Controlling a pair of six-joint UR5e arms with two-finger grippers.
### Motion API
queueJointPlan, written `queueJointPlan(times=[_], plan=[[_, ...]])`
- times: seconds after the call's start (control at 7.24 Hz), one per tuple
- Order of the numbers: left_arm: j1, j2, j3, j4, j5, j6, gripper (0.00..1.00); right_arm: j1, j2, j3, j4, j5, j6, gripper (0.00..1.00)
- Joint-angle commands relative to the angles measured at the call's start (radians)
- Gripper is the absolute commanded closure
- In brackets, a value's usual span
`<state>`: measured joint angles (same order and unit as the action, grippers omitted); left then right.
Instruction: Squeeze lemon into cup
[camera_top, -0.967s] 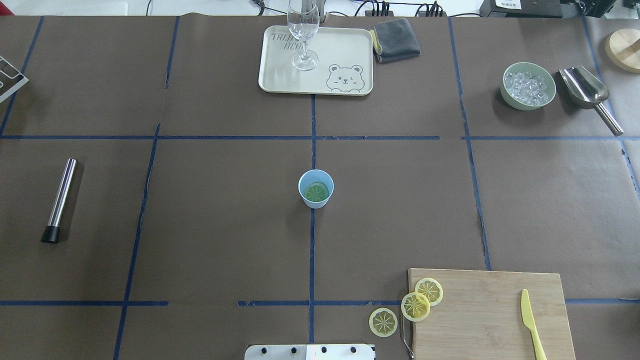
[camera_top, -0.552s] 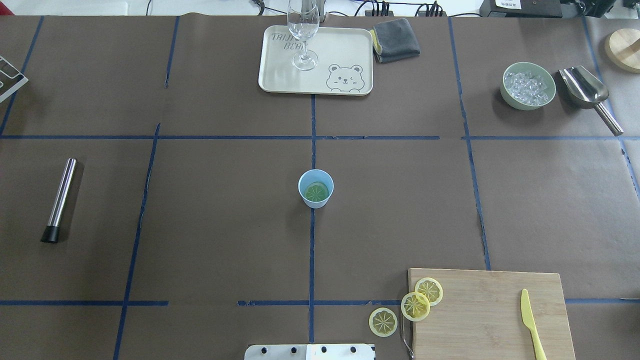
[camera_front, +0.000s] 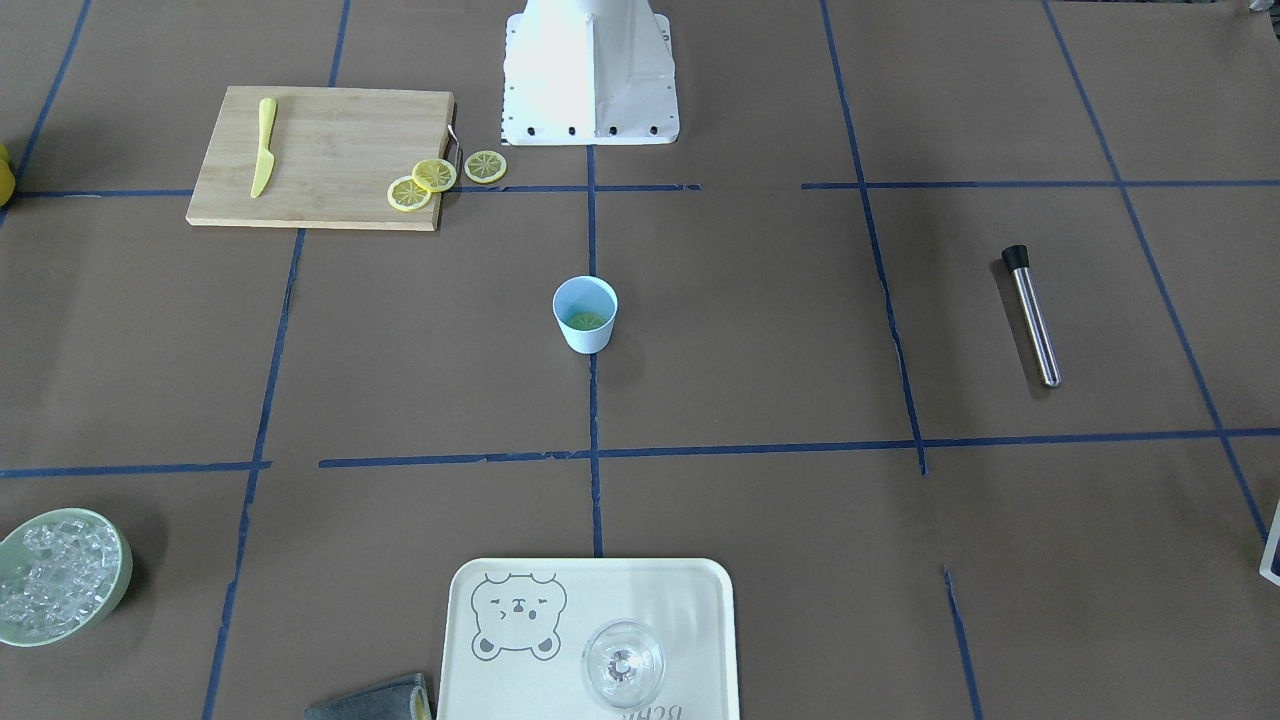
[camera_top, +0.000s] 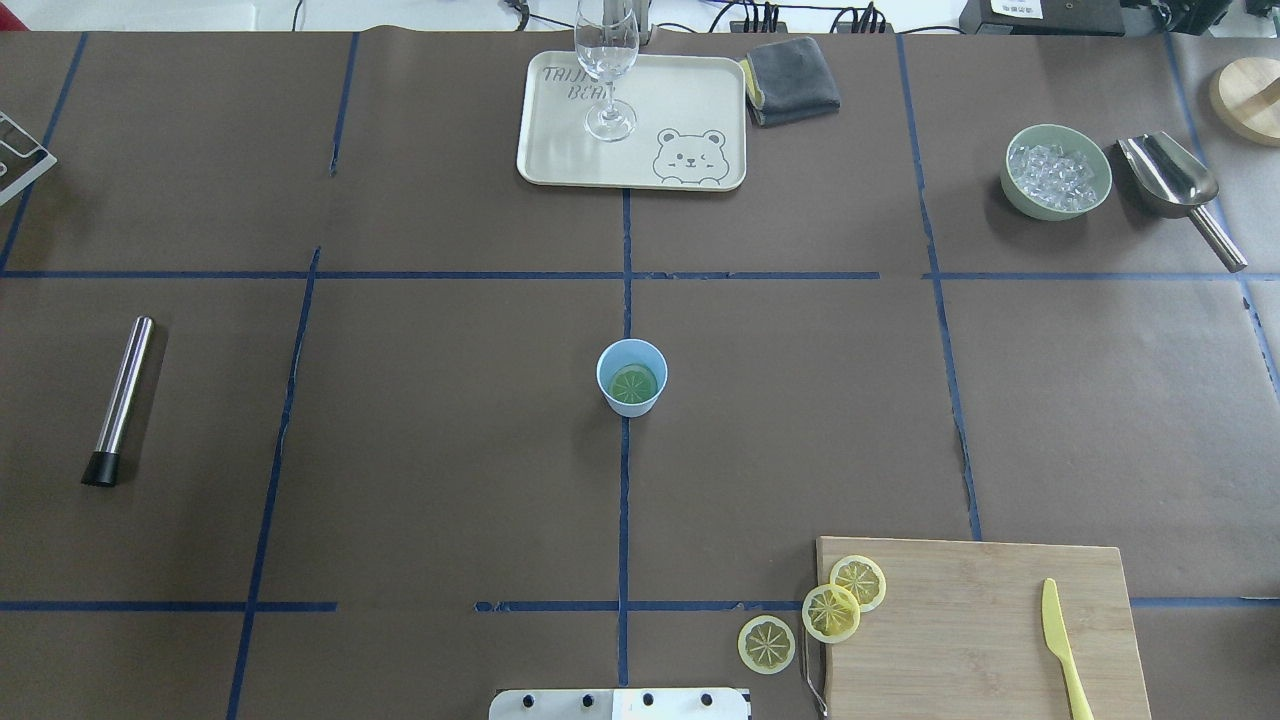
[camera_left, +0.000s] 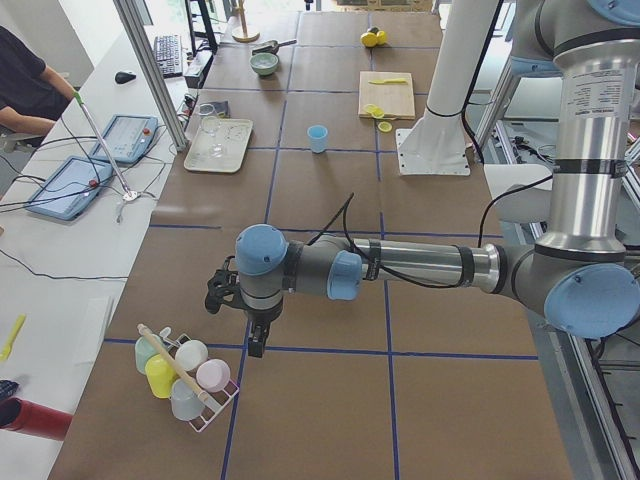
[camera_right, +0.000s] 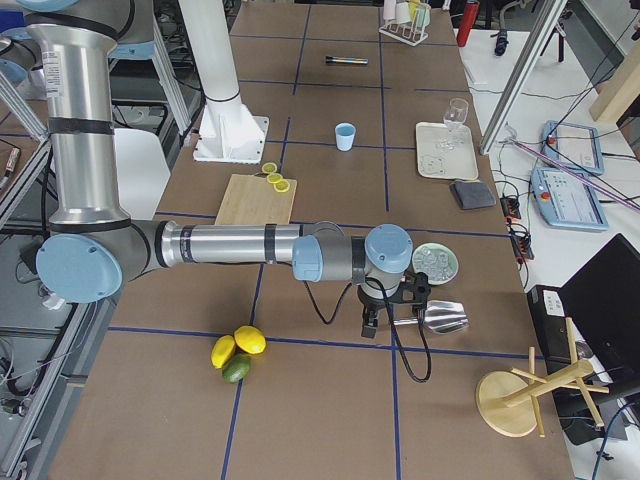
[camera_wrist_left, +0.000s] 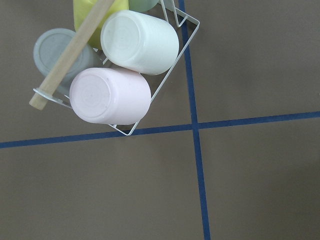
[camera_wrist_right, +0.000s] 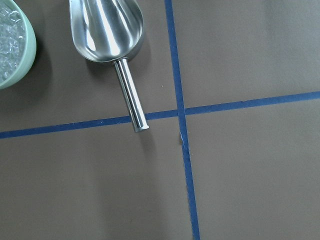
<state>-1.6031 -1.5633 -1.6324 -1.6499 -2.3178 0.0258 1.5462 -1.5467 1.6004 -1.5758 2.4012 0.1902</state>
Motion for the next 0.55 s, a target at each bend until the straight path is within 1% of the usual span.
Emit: queueJointPlan(times=[0.0,0.41], plan=[[-0.001,0.002,0.0,0.001,0.0,0.0,0.0,0.0,-0.001,-0.004,-0.001,0.0,0.0,0.0],[0.0,0.002,-0.001,-0.008,0.0,0.005,0.0,0.0,0.0,0.003,0.002,0.0,0.0,0.0]])
